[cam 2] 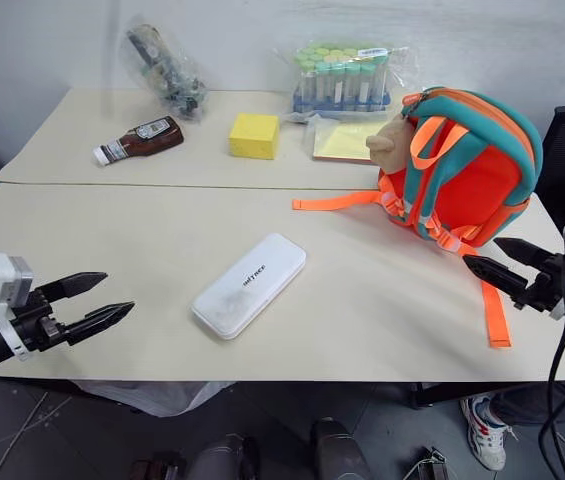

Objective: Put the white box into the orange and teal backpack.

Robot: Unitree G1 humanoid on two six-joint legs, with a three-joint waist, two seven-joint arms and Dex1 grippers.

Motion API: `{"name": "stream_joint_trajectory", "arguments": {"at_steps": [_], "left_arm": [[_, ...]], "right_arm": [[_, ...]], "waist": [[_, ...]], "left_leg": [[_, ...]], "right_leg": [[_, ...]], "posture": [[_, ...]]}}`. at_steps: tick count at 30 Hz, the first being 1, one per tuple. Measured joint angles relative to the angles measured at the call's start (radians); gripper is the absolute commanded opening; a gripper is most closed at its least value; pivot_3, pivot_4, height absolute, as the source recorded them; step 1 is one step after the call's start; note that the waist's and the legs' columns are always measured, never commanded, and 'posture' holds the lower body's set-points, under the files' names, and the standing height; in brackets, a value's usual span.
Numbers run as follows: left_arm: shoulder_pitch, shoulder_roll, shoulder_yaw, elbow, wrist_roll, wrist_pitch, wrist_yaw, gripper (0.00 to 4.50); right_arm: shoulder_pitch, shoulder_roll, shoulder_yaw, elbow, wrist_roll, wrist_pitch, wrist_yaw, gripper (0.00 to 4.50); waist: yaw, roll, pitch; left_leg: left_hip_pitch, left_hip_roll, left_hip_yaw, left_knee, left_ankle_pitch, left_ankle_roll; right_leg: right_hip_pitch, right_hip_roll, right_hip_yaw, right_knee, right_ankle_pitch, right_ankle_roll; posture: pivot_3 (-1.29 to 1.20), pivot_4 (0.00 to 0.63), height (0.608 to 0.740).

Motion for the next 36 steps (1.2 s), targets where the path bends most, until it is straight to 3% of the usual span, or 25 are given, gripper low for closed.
{"name": "stream_joint_trajectory", "arguments": {"at_steps": [13,15,18,28,30,36], "left_arm": [[0.034,0.009,-0.031,-0.034,0.007,0.012,0.012,4.5],[0.061,0.027,-0.08,-0.045,0.047,-0.017,-0.004,4.1],[0.083,0.038,-0.209,-0.067,0.148,-0.075,0.004,3.29],[0.025,0.0,-0.404,-0.068,0.243,-0.156,0.031,0.13],[0.013,-0.003,-0.411,-0.066,0.244,-0.156,0.032,0.0],[-0.041,-0.012,-0.449,-0.062,0.268,-0.12,0.075,0.0]], "right_arm": [[-0.051,0.008,0.104,0.001,-0.093,-0.057,-0.046,4.47],[-0.051,0.028,0.158,-0.022,-0.13,-0.082,-0.057,4.5],[-0.08,0.076,0.271,-0.071,-0.18,-0.104,-0.072,3.87],[-0.365,0.331,0.593,0.016,-0.369,-0.189,-0.155,0.43],[-0.417,0.376,0.626,0.093,-0.406,-0.211,-0.172,0.06],[-0.587,0.507,0.7,0.343,-0.526,-0.298,-0.227,0.06]], "waist": [[-0.001,0.001,0.0],[-0.004,0.001,0.0],[-0.007,0.002,0.001],[-0.025,0.002,0.001],[-0.026,0.002,0.001],[-0.029,0.002,0.001]], "left_leg": [[0.0,0.0,0.0,0.0,0.0,-0.001],[0.0,0.0,0.001,0.0,0.0,-0.001],[0.001,0.0,0.001,0.0,0.001,-0.001],[0.0,0.0,0.001,0.001,0.003,-0.004],[-0.001,0.0,0.001,0.001,0.004,-0.007],[0.0,0.0,0.001,0.003,0.005,-0.008]], "right_leg": [[0.0,0.0,0.0,0.0,0.0,0.0],[0.0,0.0,0.001,0.0,0.0,0.0],[0.0,0.0,0.001,0.001,0.0,0.0],[-0.002,0.0,0.001,0.005,0.0,-0.001],[-0.003,0.0,0.001,0.005,0.0,-0.001],[-0.003,0.001,0.001,0.008,0.0,-0.001]], "posture": [[0.0,0.15,0.74],[0.0,0.15,0.74],[0.0,0.15,0.74],[0.0,0.15,0.74],[0.0,0.15,0.74],[0.0,0.15,0.74]]}}
